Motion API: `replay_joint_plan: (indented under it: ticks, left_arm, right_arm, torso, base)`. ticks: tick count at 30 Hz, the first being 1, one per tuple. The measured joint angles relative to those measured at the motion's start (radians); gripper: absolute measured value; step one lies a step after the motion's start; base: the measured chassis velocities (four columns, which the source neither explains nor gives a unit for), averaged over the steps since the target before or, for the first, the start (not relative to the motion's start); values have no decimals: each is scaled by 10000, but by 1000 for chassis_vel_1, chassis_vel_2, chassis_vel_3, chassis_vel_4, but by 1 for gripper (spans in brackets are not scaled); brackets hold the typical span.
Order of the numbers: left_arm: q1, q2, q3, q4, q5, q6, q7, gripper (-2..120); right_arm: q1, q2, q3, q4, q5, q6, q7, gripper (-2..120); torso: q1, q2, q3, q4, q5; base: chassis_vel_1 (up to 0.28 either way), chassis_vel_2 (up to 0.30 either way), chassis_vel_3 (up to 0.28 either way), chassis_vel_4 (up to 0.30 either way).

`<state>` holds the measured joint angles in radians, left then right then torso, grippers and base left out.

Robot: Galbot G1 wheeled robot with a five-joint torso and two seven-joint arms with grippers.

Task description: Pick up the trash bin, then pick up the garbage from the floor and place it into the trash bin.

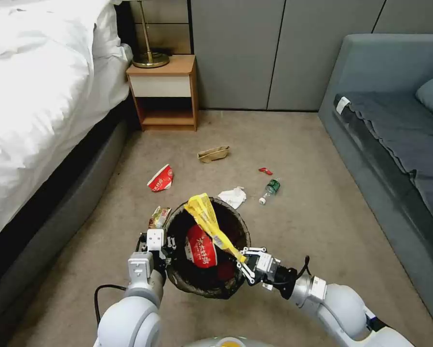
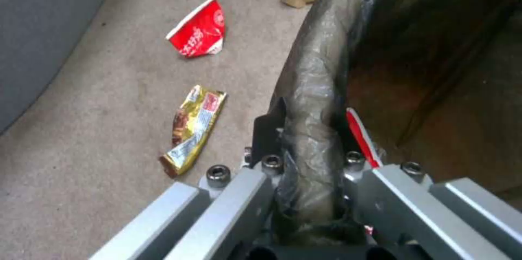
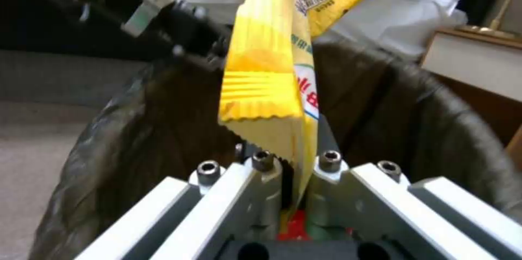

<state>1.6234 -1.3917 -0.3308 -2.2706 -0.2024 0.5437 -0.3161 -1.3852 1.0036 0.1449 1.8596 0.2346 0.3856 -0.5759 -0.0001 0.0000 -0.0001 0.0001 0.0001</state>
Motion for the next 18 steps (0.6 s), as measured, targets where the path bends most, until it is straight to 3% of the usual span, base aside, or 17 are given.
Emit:
replay_joint_plan:
  ticks: [13, 18]
  left_arm:
    - [152, -115, 124, -160, 122, -6, -10, 0]
    - [137, -140, 147, -160, 140, -8, -9, 0]
  right_arm:
    - [241, 314, -296, -794, -496, 27, 496, 0]
    - [267, 402, -390, -861, -719, 12, 621, 18]
  torso:
    - [1, 0, 1, -1, -1]
    - [1, 0, 1, -1, -1]
  base:
    - [0, 0, 0, 0]
    - [0, 0, 0, 0]
